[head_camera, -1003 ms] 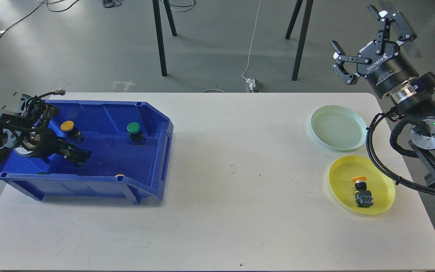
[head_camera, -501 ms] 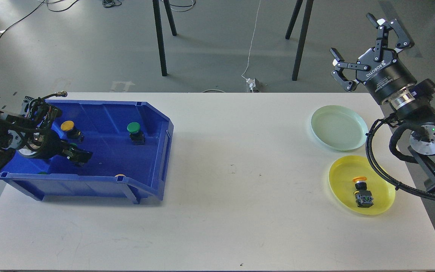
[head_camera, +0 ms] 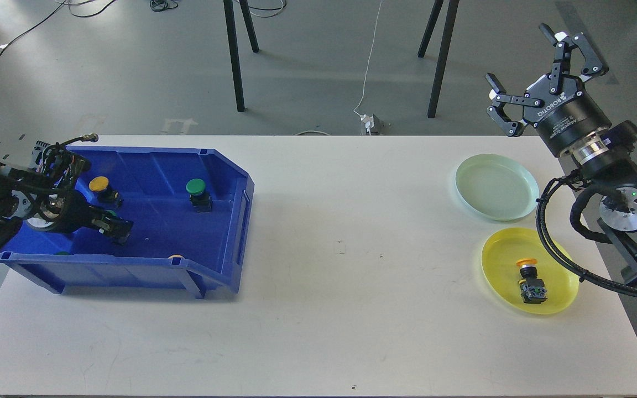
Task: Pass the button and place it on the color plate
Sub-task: 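Lower the left gripper into the bin and grasp a green-topped button, then lift the button and extend the left gripper toward the right gripper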
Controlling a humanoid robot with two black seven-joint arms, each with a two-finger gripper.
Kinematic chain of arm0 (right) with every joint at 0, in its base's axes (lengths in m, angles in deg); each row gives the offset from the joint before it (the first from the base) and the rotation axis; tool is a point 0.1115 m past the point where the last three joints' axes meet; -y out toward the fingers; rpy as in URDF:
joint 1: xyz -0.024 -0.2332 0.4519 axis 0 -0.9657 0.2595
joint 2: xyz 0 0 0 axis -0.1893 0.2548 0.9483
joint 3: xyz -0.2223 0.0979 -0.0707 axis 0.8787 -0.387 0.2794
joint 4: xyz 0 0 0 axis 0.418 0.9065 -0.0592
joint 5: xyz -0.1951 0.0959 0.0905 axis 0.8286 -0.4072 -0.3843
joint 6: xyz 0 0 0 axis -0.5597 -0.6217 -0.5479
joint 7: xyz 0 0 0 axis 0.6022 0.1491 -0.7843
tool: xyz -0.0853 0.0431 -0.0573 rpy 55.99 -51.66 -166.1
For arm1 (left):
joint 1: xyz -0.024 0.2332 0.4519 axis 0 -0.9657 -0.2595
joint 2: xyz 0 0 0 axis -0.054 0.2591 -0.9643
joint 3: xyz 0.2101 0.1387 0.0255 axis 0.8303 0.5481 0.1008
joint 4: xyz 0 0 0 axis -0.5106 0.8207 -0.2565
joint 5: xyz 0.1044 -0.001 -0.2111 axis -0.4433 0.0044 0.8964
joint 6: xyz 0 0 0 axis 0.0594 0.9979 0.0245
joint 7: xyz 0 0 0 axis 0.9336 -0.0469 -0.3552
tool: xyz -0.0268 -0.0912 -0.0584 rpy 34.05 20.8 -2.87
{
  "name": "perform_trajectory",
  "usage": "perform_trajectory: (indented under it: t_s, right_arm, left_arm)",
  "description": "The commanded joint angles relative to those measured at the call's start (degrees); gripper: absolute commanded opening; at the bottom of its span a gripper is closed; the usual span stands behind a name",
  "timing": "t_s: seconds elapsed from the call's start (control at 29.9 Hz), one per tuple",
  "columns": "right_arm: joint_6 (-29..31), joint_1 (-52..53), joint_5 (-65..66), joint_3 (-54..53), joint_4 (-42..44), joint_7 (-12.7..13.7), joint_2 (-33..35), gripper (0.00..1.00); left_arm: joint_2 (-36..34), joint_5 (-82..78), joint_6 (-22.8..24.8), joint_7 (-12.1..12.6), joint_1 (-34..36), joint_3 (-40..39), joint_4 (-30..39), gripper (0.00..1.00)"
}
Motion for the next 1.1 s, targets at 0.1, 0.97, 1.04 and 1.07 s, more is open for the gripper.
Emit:
perform_trajectory:
  t_s: [0.1,0.97,1.04,1.07]
  right_arm:
    - [0.05,-0.11,0.0,-0.01,0.0,-0.01,0.09,0.99]
    - [0.05,-0.55,0.08,-0.01,0.18,-0.18,0.0,0.99]
    - [0.05,-0.55,0.08,0.07,0.18,-0.18,0.09,0.99]
    - [0.05,-0.55,0.08,-0.01,0.18,-0.18,0.0,0.99]
  left_arm:
    - [-0.07,-0.2,0.0,0.0,-0.13,0.09,-0.01,0.37]
    - [-14.65,6.9,0.0,0.0,2.95,-1.06,25.81,0.21]
    - [-17.72,9.45,0.0,0.0,3.21,-1.14,30.21,0.21]
    - [-19.65,11.2,0.0,0.0,3.47,-1.14,32.75,0.21]
